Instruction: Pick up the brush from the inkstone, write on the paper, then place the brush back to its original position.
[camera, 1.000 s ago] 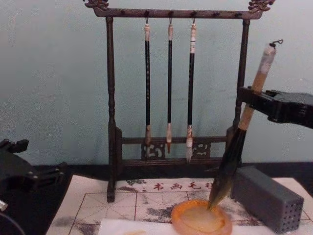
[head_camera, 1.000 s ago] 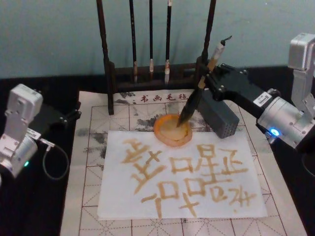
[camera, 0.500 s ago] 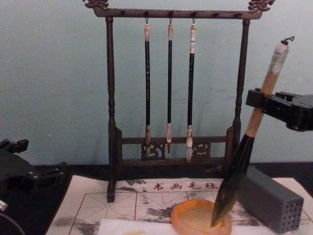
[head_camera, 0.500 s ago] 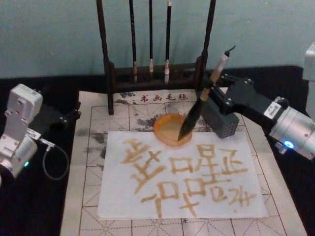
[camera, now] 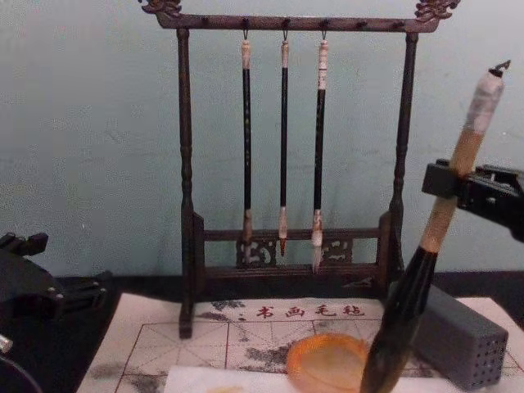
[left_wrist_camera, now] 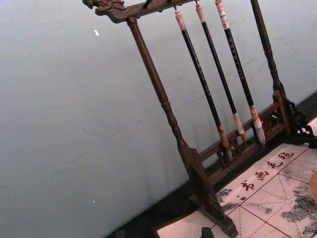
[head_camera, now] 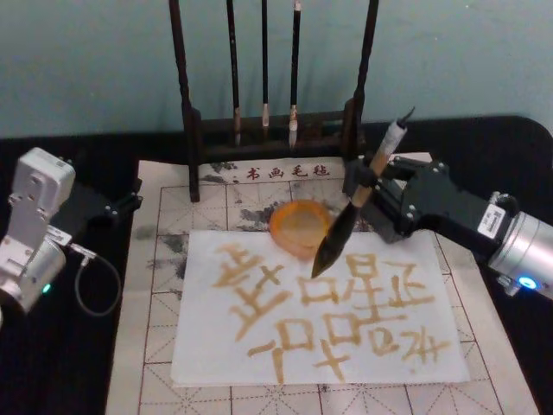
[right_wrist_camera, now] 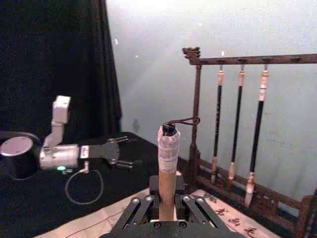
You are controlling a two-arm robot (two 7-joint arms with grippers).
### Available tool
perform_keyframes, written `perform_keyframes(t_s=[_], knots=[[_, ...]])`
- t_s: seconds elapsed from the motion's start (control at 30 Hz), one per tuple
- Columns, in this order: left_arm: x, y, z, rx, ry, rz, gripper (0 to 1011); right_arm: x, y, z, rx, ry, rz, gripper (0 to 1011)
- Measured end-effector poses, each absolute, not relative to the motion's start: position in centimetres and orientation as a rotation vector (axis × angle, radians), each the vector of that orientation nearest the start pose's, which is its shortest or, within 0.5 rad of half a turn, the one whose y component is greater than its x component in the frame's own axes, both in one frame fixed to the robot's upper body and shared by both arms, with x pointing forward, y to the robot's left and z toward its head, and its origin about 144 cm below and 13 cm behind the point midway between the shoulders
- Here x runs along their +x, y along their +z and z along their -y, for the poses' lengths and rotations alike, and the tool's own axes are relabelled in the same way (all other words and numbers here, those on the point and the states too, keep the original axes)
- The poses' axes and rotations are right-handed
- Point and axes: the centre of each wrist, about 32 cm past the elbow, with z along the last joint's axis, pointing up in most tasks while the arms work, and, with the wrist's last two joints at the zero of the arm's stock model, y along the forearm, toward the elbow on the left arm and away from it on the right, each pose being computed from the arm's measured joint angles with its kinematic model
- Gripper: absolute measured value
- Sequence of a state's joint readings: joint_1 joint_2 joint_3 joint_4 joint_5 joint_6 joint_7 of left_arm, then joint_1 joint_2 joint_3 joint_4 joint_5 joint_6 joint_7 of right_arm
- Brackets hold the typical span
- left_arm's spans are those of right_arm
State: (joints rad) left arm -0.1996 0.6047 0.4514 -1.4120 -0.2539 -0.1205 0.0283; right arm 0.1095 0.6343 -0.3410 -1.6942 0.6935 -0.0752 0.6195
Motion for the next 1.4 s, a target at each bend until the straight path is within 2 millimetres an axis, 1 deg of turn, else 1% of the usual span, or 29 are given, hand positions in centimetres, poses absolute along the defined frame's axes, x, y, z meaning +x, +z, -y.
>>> perform_keyframes(t_s=[0.47,1.4], knots=[[48.9,114.0,-31.0,0.305,1.248,0.285,1001,45.4,120.3,29.7,0.097,-0.537,0.017,199],[48.9,114.0,-31.0,0.304,1.248,0.285,1001,45.2,120.2,29.7,0.093,-0.529,0.018,198]])
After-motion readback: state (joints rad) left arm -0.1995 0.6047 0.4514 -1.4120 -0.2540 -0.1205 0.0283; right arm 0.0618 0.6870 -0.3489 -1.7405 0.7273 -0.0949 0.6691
